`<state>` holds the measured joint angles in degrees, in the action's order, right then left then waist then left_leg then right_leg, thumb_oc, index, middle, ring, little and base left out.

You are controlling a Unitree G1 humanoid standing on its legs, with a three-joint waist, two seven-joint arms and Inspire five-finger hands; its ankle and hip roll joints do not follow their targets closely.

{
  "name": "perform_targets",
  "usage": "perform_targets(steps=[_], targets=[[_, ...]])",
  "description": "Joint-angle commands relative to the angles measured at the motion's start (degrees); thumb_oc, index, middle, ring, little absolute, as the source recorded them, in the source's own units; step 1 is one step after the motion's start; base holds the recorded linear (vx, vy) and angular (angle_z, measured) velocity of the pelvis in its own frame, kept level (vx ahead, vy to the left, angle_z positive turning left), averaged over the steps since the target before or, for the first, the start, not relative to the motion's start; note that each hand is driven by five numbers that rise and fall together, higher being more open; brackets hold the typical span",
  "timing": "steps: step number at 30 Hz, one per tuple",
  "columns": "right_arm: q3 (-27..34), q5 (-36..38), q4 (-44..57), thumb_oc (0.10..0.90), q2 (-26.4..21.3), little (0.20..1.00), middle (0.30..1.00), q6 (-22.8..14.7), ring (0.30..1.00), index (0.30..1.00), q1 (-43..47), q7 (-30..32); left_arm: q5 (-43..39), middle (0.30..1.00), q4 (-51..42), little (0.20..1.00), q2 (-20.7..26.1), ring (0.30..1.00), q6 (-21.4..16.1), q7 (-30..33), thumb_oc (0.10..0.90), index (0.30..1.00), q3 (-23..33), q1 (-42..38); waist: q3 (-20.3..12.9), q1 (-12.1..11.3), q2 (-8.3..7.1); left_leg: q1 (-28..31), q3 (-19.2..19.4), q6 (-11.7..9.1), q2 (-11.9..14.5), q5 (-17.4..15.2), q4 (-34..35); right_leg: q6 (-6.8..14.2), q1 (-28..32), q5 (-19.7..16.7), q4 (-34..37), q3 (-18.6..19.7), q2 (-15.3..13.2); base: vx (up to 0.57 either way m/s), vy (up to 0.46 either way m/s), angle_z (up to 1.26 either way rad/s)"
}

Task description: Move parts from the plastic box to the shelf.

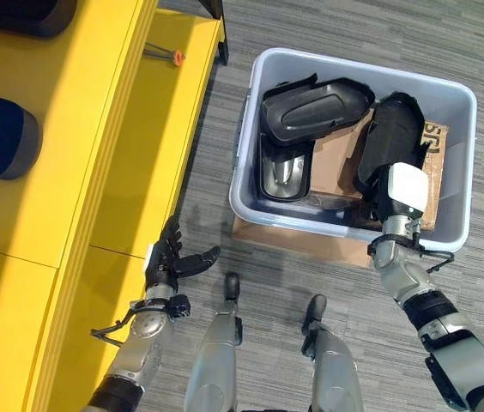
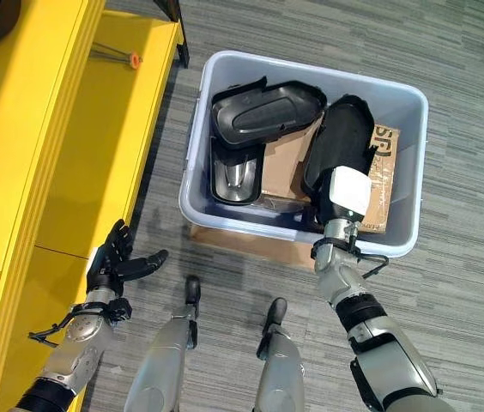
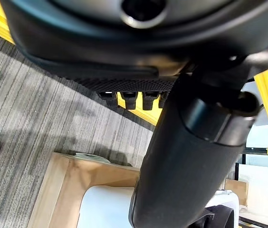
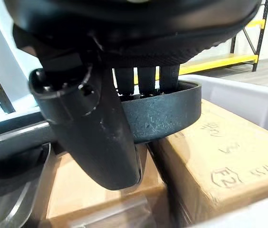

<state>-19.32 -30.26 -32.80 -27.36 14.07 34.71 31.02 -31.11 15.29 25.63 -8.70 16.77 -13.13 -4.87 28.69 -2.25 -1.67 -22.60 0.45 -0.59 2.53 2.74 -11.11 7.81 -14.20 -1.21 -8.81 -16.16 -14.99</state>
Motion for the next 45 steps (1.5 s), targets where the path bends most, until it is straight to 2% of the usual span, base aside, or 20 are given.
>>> perform_targets(steps=[1, 3, 4, 9, 13, 16, 24, 31, 39, 40, 42, 43, 44, 45], targets=[[3.98, -3.93, 7.15, 0.4, -4.41, 0.3, 0.3, -2.14, 0.3, 0.3, 1.31, 2.73, 2.18, 1.0, -3.01, 1.0, -0.03, 1.0, -3.13, -1.55, 0.9, 1.0, 3.07, 2.13, -6.22, 0.61, -1.62, 4.31, -0.15, -1.32, 2.37, -0.76, 5.03, 2.94, 0.26, -4.02, 1.17, 0.48, -3.09, 0.04, 0.009, -0.12], [4.03, -3.96, 7.24, 0.4, -4.42, 0.3, 0.3, -2.11, 0.3, 0.3, 1.22, 2.68, 2.19, 1.0, -3.02, 1.0, -0.02, 1.0, -3.13, -1.55, 0.9, 1.0, 3.04, 2.15, -6.2, 0.57, -1.62, 4.42, -0.14, -1.33, 2.38, -0.72, 5.13, 2.94, 0.37, -4.08, 1.28, 0.46, -3.07, 0.04, -0.002, -0.11], [5.02, -5.4, 10.27, 0.4, -5.04, 0.3, 0.3, -2.8, 0.3, 0.3, -0.24, 1.75, 2.59, 1.0, -2.74, 1.0, -0.61, 1.0, -2.89, -1.69, 0.9, 1.0, 3.79, 2.5, -7.77, 1.01, -1.98, 5.52, 0.28, -1.43, 2.79, -0.5, 6.38, 3.24, 1.08, -4.45, 2.55, 0.63, -2.91, 0.06, -0.009, -0.07], [9.18, -7.43, 18.69, 0.4, -6.65, 0.3, 0.3, -5.0, 0.3, 0.3, -5.39, 0.64, 3.81, 1.0, -1.64, 1.0, -1.65, 1.0, -2.12, -2.86, 0.9, 1.0, 5.58, 4.59, -11.08, 1.42, -2.85, 8.55, 1.71, -1.66, 3.51, -0.83, 7.33, 3.47, 3.11, -4.5, 4.13, 1.69, -2.65, 0.08, -0.012, -0.1], [11.53, -8.04, 22.99, 0.4, -7.52, 0.3, 0.3, -6.2, 0.3, 0.3, -8.59, -0.1, 4.39, 1.0, -1.37, 1.0, -2.0, 1.0, -1.8, -3.52, 0.9, 1.0, 6.07, 5.62, -13.01, 1.72, -2.95, 10.44, 2.37, -1.89, 3.82, -0.91, 8.33, 3.62, 4.56, -4.66, 5.31, 1.83, -2.49, 0.08, -0.013, -0.12], [14.36, -8.51, 28.87, 0.4, -8.73, 0.3, 0.3, -8.32, 0.3, 0.3, -11.67, -1.43, 4.93, 1.0, -1.23, 1.0, -2.61, 1.0, -1.22, -4.25, 0.9, 1.0, 7.24, 7.67, -16.4, 2.41, -2.91, 14.14, 4.22, -2.15, 4.12, -0.84, 10.71, 3.98, 6.69, -5.26, 7.47, 2.39, -1.96, 0.12, 0.001, -0.19], [16.58, -7.93, 36.66, 0.4, -10.14, 0.3, 0.3, -11.91, 0.3, 0.3, -13.77, -4.59, 5.55, 1.0, -1.08, 1.0, -3.6, 1.0, -0.66, -5.4, 0.9, 1.0, 8.69, 10.08, -20.59, 3.36, -2.82, 19.61, 6.92, -2.44, 4.97, -1.14, 13.25, 4.26, 9.52, -4.86, 8.61, 4.0, -1.13, 0.07, 0.0, -0.2], [14.29, -5.92, 37.35, 0.4, -12.05, 0.3, 0.3, -13.56, 0.3, 0.3, -11.61, -8.11, 6.0, 1.0, -1.45, 1.0, -3.75, 1.0, -0.23, -6.02, 0.9, 1.0, 9.23, 10.91, -22.74, 3.51, -2.46, 22.38, 7.62, -2.78, 5.54, -1.36, 14.07, 4.04, 11.38, -3.79, 8.45, 4.34, -0.7, 0.04, -0.024, -0.1], [7.73, -1.98, 33.02, 0.4, -13.69, 0.3, 0.3, -14.39, 0.3, 0.3, -4.51, -11.83, 5.69, 1.0, -2.25, 1.0, -3.22, 1.0, 0.14, -6.22, 0.9, 1.0, 9.85, 11.48, -23.67, 3.0, -1.51, 24.26, 7.34, -3.78, 7.39, -1.8, 12.07, 2.37, 13.64, 0.06, 6.04, 4.41, 0.79, 0.0, -0.09, 0.0], [5.75, -1.91, 32.36, 0.4, -13.86, 0.3, 0.3, -14.66, 0.3, 0.3, -2.24, -12.52, 5.31, 1.0, -2.18, 1.0, -3.23, 1.0, -0.03, -5.86, 0.9, 1.0, 10.15, 11.89, -23.72, 2.46, -1.2, 24.58, 7.07, -4.14, 8.41, -1.37, 11.49, 1.61, 13.83, 1.87, 4.35, 4.4, 1.69, -0.02, -0.126, 0.01], [4.73, -1.67, 31.63, 0.4, -13.75, 0.3, 0.3, -14.65, 0.3, 0.3, -1.11, -12.75, 5.09, 1.0, -2.37, 1.0, -3.53, 1.0, -0.06, -5.72, 0.9, 1.0, 10.31, 12.14, -23.5, 2.51, -0.88, 24.79, 6.92, -4.41, 8.93, -1.18, 11.36, 1.21, 13.83, 2.74, 3.39, 4.33, 2.13, -0.03, -0.142, 0.0], [2.56, -1.45, 30.89, 0.4, -13.62, 0.3, 0.3, -14.88, 0.3, 0.3, 1.22, -13.54, 4.62, 1.0, -2.27, 1.0, -3.86, 1.0, 0.08, -5.29, 0.9, 1.0, 10.49, 12.51, -23.02, 1.87, -0.5, 24.79, 6.39, -4.83, 10.27, -0.24, 10.95, 0.08, 13.7, 4.93, 1.2, 4.07, 3.37, -0.04, -0.125, 0.02], [2.37, -1.41, 30.72, 0.4, -13.61, 0.3, 0.3, -14.9, 0.3, 0.3, 1.47, -13.48, 4.61, 1.0, -2.3, 1.0, -3.92, 1.0, 0.09, -5.28, 0.9, 1.0, 10.58, 12.5, -22.93, 1.98, -0.41, 24.79, 6.34, -4.92, 10.38, -0.23, 10.92, -0.01, 13.62, 5.11, 0.93, 4.06, 3.44, -0.12, -0.266, 0.06], [0.27, -1.1, 30.23, 0.4, -13.3, 0.3, 0.3, -15.15, 0.3, 0.3, 4.13, -13.93, 3.89, 1.0, -2.82, 1.0, -4.14, 1.0, -0.03, -4.7, 0.9, 1.0, 11.15, 13.4, -22.0, 0.99, 0.13, 24.14, 5.37, -5.34, 12.05, 1.53, 9.99, -1.21, 12.72, 7.14, -2.31, 3.42, 4.88, -0.14, -0.256, 0.14]])
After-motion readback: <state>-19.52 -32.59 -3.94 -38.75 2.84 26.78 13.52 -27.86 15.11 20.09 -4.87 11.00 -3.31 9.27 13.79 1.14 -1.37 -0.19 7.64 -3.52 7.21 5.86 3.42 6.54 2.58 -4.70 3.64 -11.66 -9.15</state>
